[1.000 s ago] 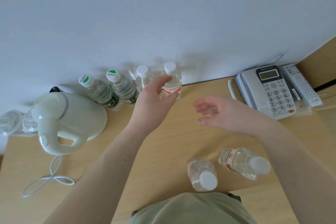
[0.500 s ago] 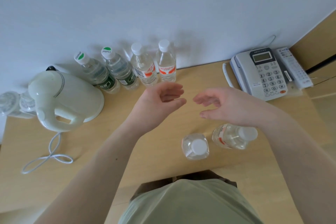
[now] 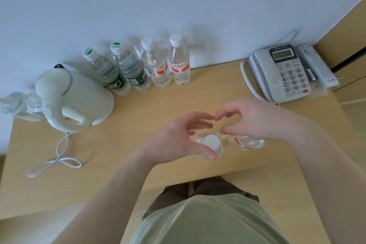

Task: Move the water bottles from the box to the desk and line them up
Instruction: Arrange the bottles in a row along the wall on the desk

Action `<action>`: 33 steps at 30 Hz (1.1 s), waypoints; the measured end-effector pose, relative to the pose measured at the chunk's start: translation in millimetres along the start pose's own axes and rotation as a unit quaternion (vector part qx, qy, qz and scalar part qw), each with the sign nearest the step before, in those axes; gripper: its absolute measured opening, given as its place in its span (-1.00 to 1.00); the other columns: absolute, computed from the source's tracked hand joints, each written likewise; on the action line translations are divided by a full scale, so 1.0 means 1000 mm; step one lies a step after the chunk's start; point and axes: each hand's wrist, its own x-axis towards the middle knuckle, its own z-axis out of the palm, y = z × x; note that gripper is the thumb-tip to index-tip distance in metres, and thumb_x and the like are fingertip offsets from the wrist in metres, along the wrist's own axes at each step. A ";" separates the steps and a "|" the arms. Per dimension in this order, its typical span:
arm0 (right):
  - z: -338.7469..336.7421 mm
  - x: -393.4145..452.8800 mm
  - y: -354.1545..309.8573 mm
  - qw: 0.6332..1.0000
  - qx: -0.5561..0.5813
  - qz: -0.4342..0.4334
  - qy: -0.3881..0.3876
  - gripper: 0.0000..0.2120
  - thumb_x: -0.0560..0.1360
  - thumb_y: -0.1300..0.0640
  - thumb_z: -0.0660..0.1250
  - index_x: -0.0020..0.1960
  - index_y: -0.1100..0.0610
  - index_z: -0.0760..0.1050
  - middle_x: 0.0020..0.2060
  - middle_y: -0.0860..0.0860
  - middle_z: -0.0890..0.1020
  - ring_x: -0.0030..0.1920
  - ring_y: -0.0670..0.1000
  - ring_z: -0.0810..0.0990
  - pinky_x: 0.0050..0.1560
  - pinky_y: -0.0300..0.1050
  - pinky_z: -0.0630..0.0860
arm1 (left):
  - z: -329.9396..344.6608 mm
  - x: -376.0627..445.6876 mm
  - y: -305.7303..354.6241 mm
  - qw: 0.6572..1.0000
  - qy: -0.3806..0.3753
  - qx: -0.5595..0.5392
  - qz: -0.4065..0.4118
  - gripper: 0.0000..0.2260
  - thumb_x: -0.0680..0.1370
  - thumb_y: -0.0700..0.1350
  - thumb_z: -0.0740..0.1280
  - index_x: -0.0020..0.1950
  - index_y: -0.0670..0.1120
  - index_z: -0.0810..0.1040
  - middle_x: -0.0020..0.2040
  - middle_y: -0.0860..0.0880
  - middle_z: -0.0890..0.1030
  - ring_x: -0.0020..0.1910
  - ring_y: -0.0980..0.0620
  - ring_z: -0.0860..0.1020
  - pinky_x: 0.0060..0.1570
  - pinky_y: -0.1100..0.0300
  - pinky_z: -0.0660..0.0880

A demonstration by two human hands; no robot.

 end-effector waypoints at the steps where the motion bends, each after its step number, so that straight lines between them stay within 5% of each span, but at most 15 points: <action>1: 0.000 -0.001 0.000 1.000 -0.003 0.000 0.001 -0.67 0.46 -0.16 0.46 0.20 -0.34 0.53 0.22 -0.20 0.56 0.17 -0.16 0.54 0.14 -0.12 0.44 | 0.002 -0.001 -0.001 1.000 -0.002 0.009 -0.003 -0.31 0.27 -0.03 0.69 0.29 0.26 0.45 0.29 0.19 0.59 0.33 0.32 0.49 0.47 0.13 0.36; 15: -0.002 -0.011 0.013 0.999 -0.034 0.008 0.001 -0.68 0.47 -0.14 0.45 0.22 -0.30 0.56 0.20 -0.16 0.55 0.16 -0.15 0.51 0.09 -0.17 0.40 | 0.027 -0.005 -0.008 0.994 0.071 0.077 0.032 -0.66 0.41 -0.02 0.60 0.15 0.15 0.68 0.19 0.27 0.60 0.24 0.23 0.53 0.37 0.06 0.45; 21: -0.004 -0.008 0.021 1.000 -0.015 0.004 0.009 -0.69 0.46 -0.14 0.45 0.20 -0.30 0.56 0.15 -0.20 0.56 0.17 -0.19 0.52 0.13 -0.17 0.43 | 0.025 -0.005 -0.005 0.992 0.085 0.090 0.032 -0.69 0.43 -0.05 0.58 0.15 0.13 0.69 0.18 0.29 0.62 0.23 0.28 0.55 0.36 0.10 0.46; 26: -0.007 -0.003 0.022 1.000 -0.002 -0.020 0.012 -0.68 0.50 -0.08 0.45 0.23 -0.26 0.54 -0.11 -0.42 0.46 0.17 -0.24 0.50 0.13 -0.20 0.40 | 0.019 -0.002 -0.002 0.991 0.092 0.101 0.001 -0.66 0.45 -0.02 0.57 0.17 0.24 0.65 0.18 0.37 0.62 0.24 0.38 0.52 0.34 0.23 0.46; 33: -0.014 0.007 0.028 1.000 0.016 -0.022 0.016 -0.66 0.51 -0.08 0.44 0.26 -0.27 0.52 -0.08 -0.41 0.46 0.11 -0.28 0.49 0.12 -0.20 0.37 | 0.011 0.009 0.002 0.990 0.104 0.099 -0.011 -0.65 0.44 0.02 0.57 0.16 0.30 0.63 0.17 0.38 0.62 0.24 0.40 0.51 0.29 0.27 0.46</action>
